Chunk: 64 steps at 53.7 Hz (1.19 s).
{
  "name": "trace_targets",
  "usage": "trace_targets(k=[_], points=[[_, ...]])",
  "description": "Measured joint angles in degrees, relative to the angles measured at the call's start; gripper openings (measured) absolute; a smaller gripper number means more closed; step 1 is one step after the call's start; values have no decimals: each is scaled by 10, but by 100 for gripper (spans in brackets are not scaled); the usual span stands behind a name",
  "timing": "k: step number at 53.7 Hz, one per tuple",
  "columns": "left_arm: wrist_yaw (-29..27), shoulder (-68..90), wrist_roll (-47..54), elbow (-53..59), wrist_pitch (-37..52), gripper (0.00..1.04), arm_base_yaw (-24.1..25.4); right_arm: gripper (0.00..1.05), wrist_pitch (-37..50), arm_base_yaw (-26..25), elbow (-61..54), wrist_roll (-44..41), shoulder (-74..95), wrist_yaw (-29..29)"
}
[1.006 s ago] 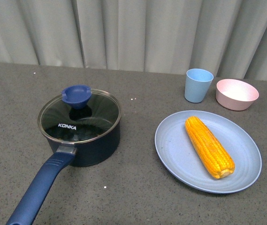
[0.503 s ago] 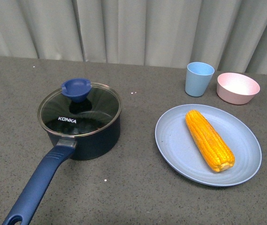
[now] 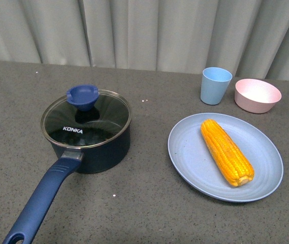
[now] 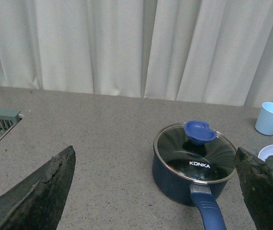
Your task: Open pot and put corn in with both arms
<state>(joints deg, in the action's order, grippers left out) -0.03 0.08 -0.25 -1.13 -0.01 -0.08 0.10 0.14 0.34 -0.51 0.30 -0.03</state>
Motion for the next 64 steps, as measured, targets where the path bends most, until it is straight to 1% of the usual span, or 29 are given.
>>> trace_targets(k=[39, 40, 41, 42, 43, 45, 46, 48, 49, 51, 55, 58, 64], points=[[0, 0, 0, 0, 0, 98, 0, 95, 0, 0, 0, 0, 0, 0], [-25, 5, -4, -1, -4, 98, -8, 95, 0, 0, 0, 0, 0, 0], [-99, 21, -13, -6, -18, 98, -30, 95, 0, 0, 0, 0, 0, 0], [-136, 36, -19, -9, -20, 98, -42, 95, 0, 0, 0, 0, 0, 0], [-201, 69, -31, -11, -13, 98, -58, 95, 0, 0, 0, 0, 0, 0], [-274, 128, -38, -12, 22, 98, -73, 95, 0, 0, 0, 0, -1, 1], [-287, 151, -41, -12, 42, 98, -75, 95, 0, -1, 0, 0, -1, -1], [-292, 203, -50, -16, 94, 98, -78, 95, 0, -1, 0, 0, -1, 0], [-284, 247, -57, -22, 138, 98, -80, 95, 0, -1, 0, 0, -1, 0], [-275, 295, -65, -30, 184, 98, -86, 95, 0, 0, 0, 0, -1, -1], [-223, 461, -87, -64, 332, 98, -107, 95, 0, -1, 0, 0, -1, -1], [-182, 549, -105, -86, 404, 98, -117, 95, 0, -1, 0, 0, -1, 0], [-148, 681, -126, -132, 470, 98, -137, 95, 0, -1, 0, 0, -1, -1]])
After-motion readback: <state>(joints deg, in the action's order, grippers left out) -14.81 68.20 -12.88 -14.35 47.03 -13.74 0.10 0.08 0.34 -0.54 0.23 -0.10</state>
